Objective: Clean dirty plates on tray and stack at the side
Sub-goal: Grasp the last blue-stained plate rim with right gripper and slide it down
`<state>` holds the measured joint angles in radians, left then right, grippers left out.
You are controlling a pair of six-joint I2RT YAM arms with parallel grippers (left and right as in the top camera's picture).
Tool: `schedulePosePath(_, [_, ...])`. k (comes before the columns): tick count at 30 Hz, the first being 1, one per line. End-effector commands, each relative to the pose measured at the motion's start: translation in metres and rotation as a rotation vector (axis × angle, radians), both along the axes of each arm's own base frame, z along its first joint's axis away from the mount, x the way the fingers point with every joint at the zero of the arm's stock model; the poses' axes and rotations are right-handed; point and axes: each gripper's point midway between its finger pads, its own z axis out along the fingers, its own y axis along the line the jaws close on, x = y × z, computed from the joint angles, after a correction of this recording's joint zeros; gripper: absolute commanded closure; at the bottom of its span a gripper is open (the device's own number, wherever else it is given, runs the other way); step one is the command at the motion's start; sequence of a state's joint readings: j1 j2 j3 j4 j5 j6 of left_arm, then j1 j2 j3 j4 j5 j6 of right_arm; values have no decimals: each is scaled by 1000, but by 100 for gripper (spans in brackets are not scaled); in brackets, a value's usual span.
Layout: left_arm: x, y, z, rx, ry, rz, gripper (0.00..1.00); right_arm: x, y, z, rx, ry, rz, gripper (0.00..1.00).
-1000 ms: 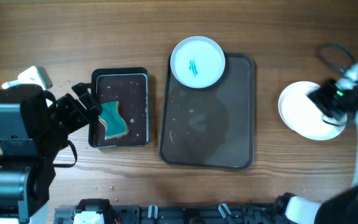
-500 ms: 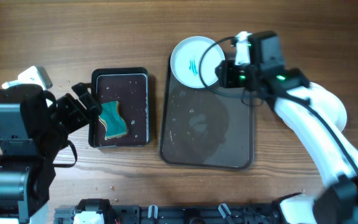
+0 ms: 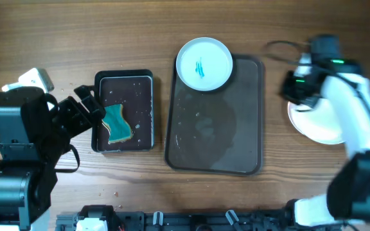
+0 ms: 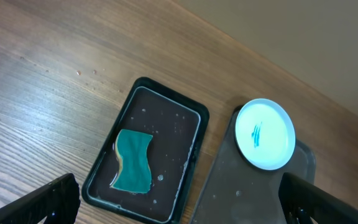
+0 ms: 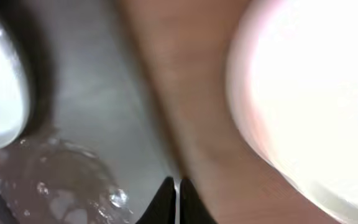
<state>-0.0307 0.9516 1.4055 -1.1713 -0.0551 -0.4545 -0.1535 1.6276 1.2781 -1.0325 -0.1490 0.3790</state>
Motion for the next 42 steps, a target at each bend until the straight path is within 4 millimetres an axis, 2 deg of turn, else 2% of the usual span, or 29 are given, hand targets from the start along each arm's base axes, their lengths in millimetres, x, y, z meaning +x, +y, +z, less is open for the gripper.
schedulePosePath(1, [0,-1,2,-7,-8,-5,0,-31,-72,21,-35,16,-262,94])
schedulePosePath(5, [0,-1,2,-7,-8,-5,0,-71,-139,10,-117,82,-476,94])
schedulePosePath(7, [0,-1,2,-7,-8,-5,0,-91,-161,-1,-104,103,-580,96])
schedulePosePath(10, [0,-1,2,-7,-8,-5,0,-107,-173,-15,-66,103,-656,96])
schedulePosePath(18, [0,-1,2,-7,-8,-5,0,-120,-174,-62,-88,109,-747,96])
schedulePosePath(20, [0,-1,2,-7,-8,-5,0,-121,-170,-70,-76,102,-747,96])
schedulePosePath(22, [0,-1,2,-7,-8,-5,0,-111,-163,-70,-25,66,-700,96])
schedulePosePath(27, [0,-1,2,-7,-8,-5,0,-63,-144,-55,143,-153,-515,96])
schedulePosePath(31, [0,-1,2,-7,-8,-5,0,-52,-141,-49,179,-207,-498,96])
schedulePosePath(34, [0,-1,2,-7,-8,-5,0,-46,-128,-42,259,-235,-475,91])
schedulePosePath(36, [0,-1,2,-7,-8,-5,0,-36,-113,-30,333,-297,-406,87])
schedulePosePath(39, [0,-1,2,-7,-8,-5,0,-17,-80,0,379,-413,-199,85])
schedulePosePath(42, [0,-1,2,-7,-8,-5,0,-3,-32,27,352,-458,35,83])
